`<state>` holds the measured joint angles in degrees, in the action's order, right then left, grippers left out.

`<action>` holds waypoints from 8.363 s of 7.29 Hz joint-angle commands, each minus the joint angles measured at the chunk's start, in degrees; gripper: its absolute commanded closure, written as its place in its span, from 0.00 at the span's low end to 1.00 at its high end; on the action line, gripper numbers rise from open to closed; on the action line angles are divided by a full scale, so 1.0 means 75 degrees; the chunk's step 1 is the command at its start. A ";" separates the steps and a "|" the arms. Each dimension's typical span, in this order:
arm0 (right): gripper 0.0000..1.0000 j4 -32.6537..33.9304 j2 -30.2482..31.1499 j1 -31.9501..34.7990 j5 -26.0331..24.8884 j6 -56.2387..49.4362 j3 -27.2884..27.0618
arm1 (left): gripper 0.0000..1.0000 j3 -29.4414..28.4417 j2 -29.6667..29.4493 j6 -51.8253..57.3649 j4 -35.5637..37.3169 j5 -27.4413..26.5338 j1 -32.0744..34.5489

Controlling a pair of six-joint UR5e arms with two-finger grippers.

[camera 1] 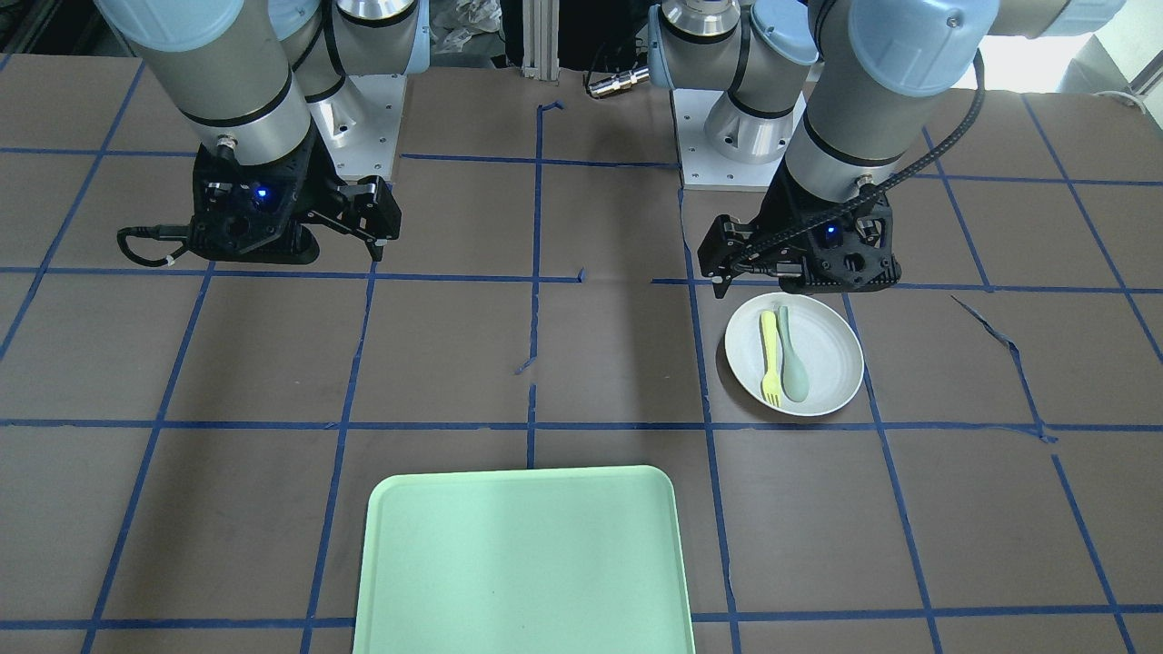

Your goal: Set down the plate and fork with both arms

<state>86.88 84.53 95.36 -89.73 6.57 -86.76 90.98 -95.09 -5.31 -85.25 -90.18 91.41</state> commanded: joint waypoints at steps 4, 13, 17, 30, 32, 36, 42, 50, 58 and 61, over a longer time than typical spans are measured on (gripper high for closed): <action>0.00 0.0065 -0.0021 0.0000 0.0000 -0.0044 -0.0033 | 0.00 0.0056 -0.0060 -0.0007 -0.0012 0.0012 0.0000; 0.00 0.0241 -0.0173 -0.0047 -0.0129 -0.0127 -0.0104 | 0.00 0.2607 -0.0386 0.3981 0.2457 0.0256 -0.3734; 0.00 0.0229 -0.0244 -0.0047 -0.0118 -0.0115 -0.0127 | 0.17 0.3256 -0.1323 0.5227 0.2496 0.0704 -0.4300; 0.00 0.0252 -0.0337 -0.0059 -0.0246 -0.0138 -0.0151 | 1.00 0.0389 -0.1980 0.2393 0.0373 0.2730 -0.3265; 0.00 0.0287 -0.0372 -0.0059 -0.0177 -0.0103 -0.0174 | 1.00 -0.0944 -0.2774 0.0433 0.0854 0.3045 -0.1624; 0.00 0.0288 -0.0431 -0.0059 -0.0106 -0.0033 -0.0186 | 1.00 -0.2458 -0.4684 -0.0685 0.2238 0.3047 -0.0096; 0.00 0.0346 -0.0584 -0.0059 -0.0118 -0.0021 -0.0174 | 1.00 -0.3142 -0.5626 -0.1168 0.2426 0.3059 0.0550; 0.23 0.3193 -0.2780 0.0105 0.0080 0.0377 0.1529 | 0.00 -0.2510 -0.3523 0.0469 -0.0001 0.0183 0.0283; 0.45 0.5022 -0.5328 0.0820 0.0877 0.0307 0.2251 | 0.00 -0.1560 -0.1607 0.0496 -0.1582 0.0176 -0.0258; 0.54 0.5022 -0.5458 0.0820 0.0761 0.0190 0.2228 | 0.00 -0.1502 -0.1619 0.0496 -0.1582 0.0188 -0.0258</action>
<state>124.53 44.04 101.48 -83.76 8.29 -69.89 79.44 -107.20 -1.59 -97.13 -88.80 89.48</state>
